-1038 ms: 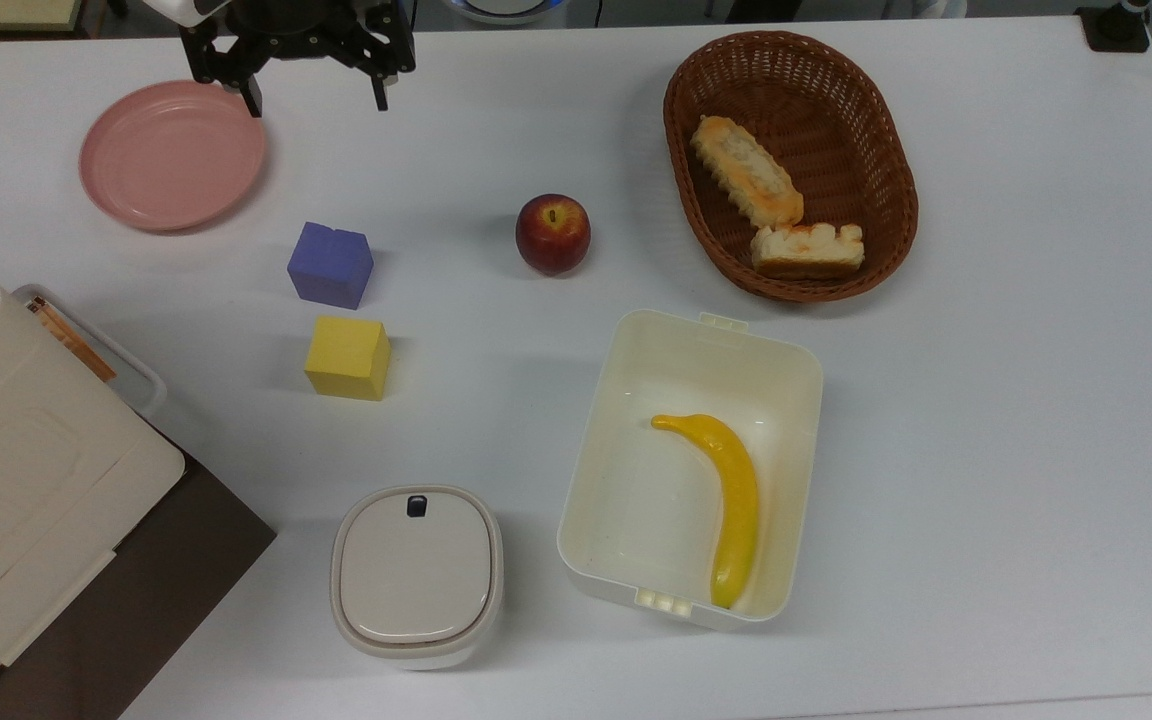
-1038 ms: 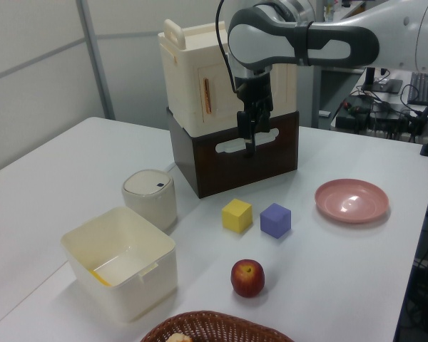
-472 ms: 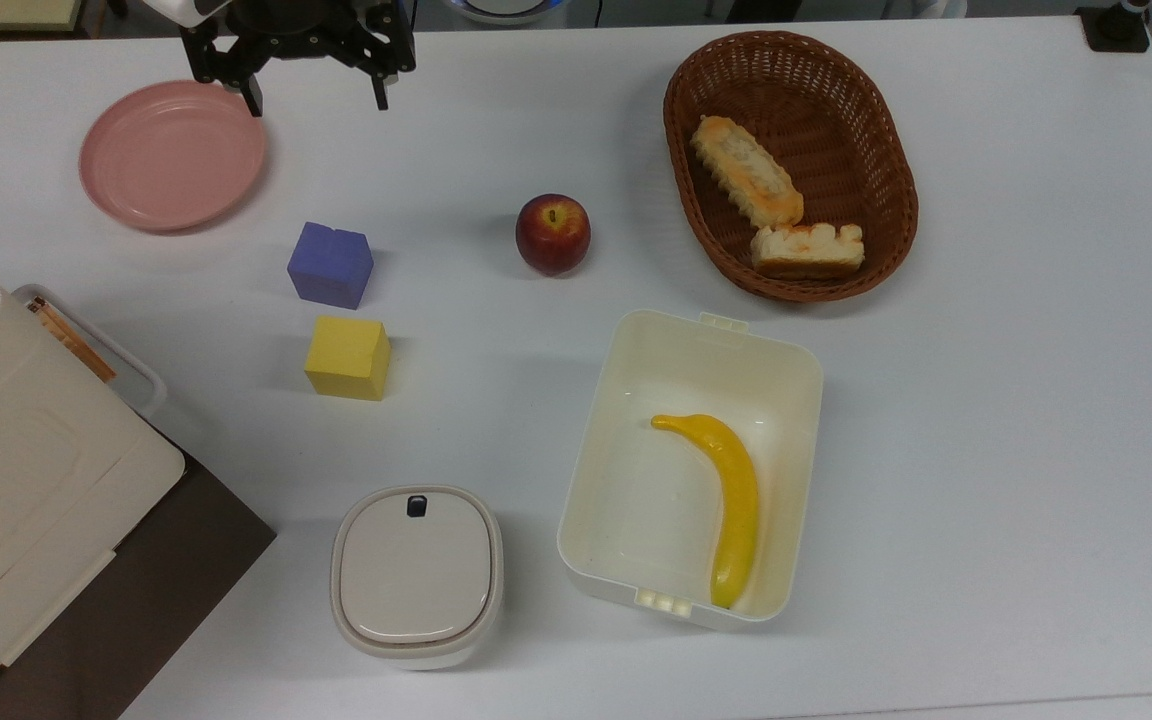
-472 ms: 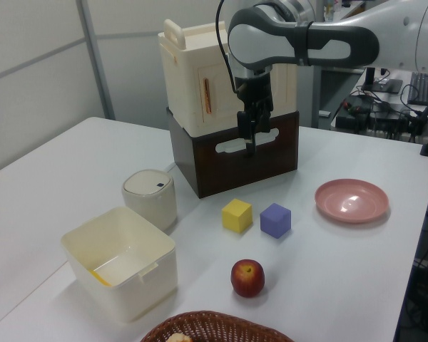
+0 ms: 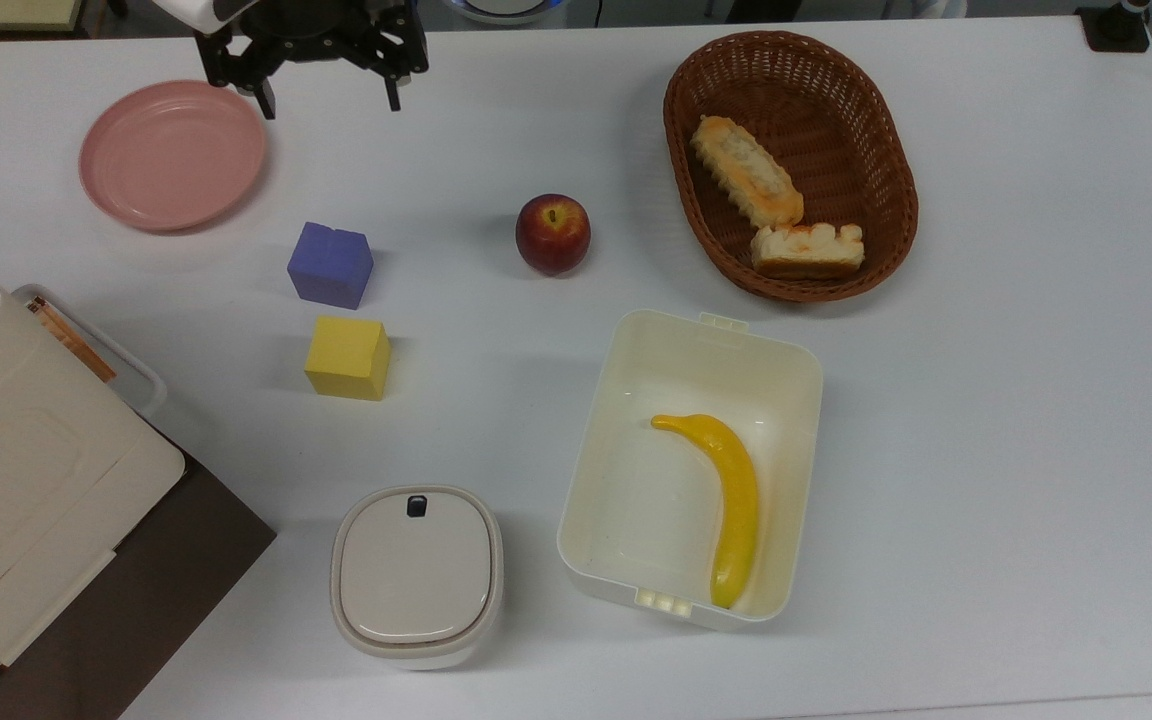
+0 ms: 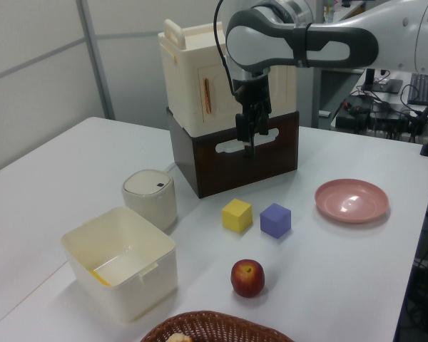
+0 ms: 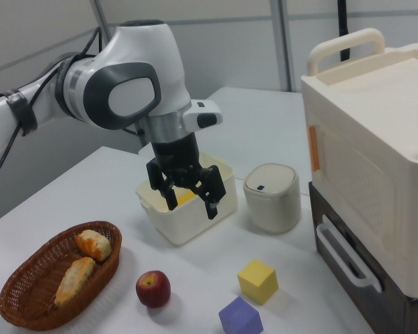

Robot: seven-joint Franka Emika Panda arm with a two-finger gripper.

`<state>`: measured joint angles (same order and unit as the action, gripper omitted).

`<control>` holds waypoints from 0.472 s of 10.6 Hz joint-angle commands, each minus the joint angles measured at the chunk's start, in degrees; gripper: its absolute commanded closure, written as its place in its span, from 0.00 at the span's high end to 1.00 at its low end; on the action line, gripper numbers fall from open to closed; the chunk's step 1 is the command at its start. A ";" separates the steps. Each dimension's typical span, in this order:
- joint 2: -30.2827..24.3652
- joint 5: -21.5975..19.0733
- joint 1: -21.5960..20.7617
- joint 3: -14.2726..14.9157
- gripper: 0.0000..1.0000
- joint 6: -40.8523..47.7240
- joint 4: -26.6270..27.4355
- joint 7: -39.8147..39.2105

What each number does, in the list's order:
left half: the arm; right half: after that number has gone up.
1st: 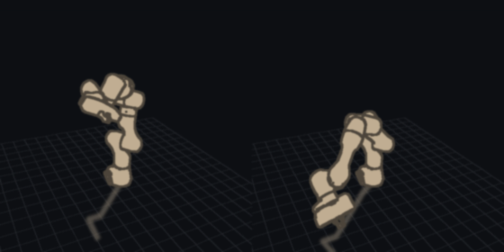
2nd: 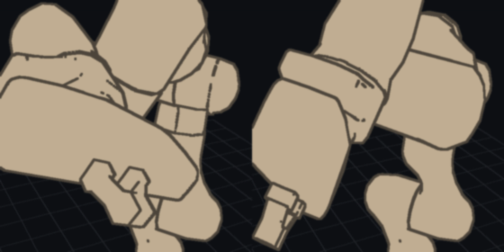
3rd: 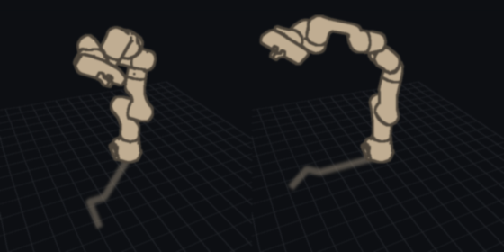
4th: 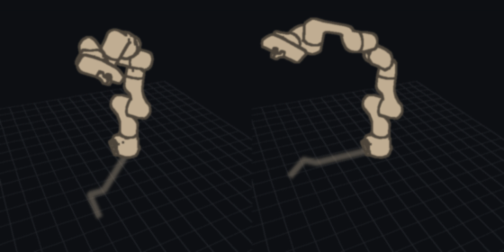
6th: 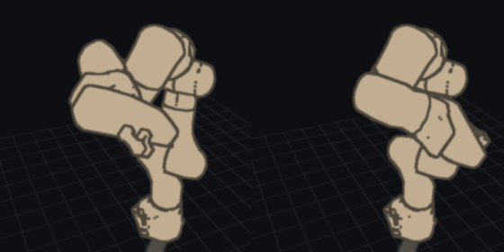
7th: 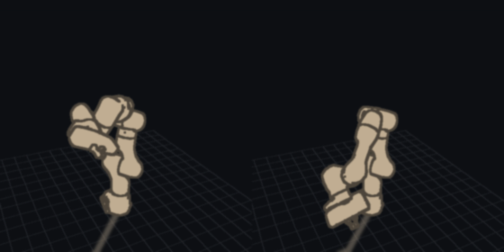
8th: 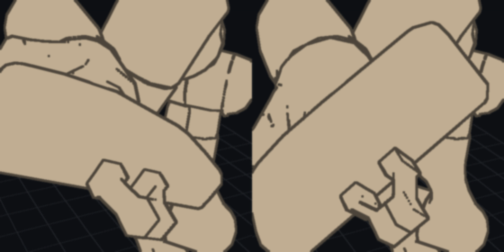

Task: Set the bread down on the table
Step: 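Move the gripper over the wicker basket toward the bread rolls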

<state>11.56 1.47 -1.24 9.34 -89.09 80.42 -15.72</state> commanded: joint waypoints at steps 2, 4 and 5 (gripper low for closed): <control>-0.31 -0.50 -4.72 -0.72 1.00 0.77 1.67 -1.33; -0.14 -0.50 -10.25 -0.73 1.00 0.33 2.28 -0.72; 0.04 -0.50 -12.63 -0.73 1.00 0.24 2.55 -0.63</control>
<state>12.37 1.29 -8.59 8.26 -89.05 81.19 -16.25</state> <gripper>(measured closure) 0.000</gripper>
